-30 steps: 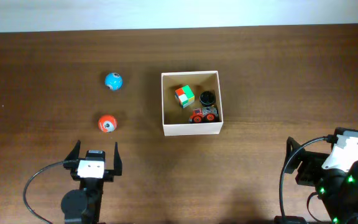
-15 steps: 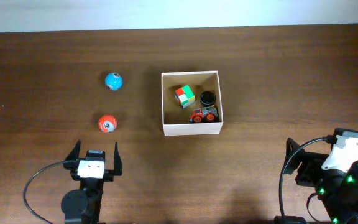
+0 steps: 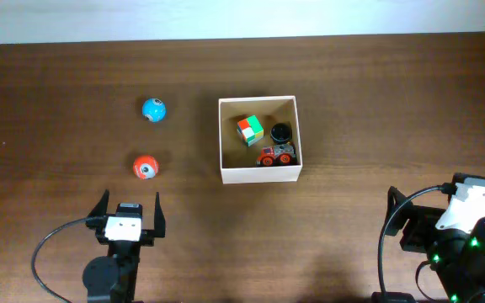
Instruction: Pack container
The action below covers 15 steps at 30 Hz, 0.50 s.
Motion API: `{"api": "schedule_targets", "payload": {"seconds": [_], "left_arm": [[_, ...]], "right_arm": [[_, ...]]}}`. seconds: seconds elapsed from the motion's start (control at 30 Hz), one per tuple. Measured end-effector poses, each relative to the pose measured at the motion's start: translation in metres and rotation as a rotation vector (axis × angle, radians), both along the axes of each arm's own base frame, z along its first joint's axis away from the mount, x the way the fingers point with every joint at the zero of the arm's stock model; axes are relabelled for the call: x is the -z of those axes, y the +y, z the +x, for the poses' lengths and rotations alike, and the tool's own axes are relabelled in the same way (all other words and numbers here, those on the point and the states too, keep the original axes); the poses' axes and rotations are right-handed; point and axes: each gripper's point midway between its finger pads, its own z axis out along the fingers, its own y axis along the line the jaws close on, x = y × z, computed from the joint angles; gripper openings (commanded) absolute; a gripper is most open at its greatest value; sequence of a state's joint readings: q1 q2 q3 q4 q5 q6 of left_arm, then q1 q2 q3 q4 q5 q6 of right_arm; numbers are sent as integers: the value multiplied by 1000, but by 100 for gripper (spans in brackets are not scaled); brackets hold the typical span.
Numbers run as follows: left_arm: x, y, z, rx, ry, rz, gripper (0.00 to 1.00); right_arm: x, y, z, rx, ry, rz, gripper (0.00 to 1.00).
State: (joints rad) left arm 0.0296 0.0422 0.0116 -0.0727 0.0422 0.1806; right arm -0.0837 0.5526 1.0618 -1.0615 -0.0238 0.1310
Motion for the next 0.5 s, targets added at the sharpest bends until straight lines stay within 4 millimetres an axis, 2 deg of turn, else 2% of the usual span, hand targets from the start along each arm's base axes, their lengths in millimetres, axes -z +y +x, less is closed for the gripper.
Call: {"api": "schedule_targets", "payload": {"seconds": [0.5], "left_arm": [[-1, -4, 0, 24, -4, -2, 99]], "right_arm": [[0, 0, 0, 0, 0, 1, 99]]}}
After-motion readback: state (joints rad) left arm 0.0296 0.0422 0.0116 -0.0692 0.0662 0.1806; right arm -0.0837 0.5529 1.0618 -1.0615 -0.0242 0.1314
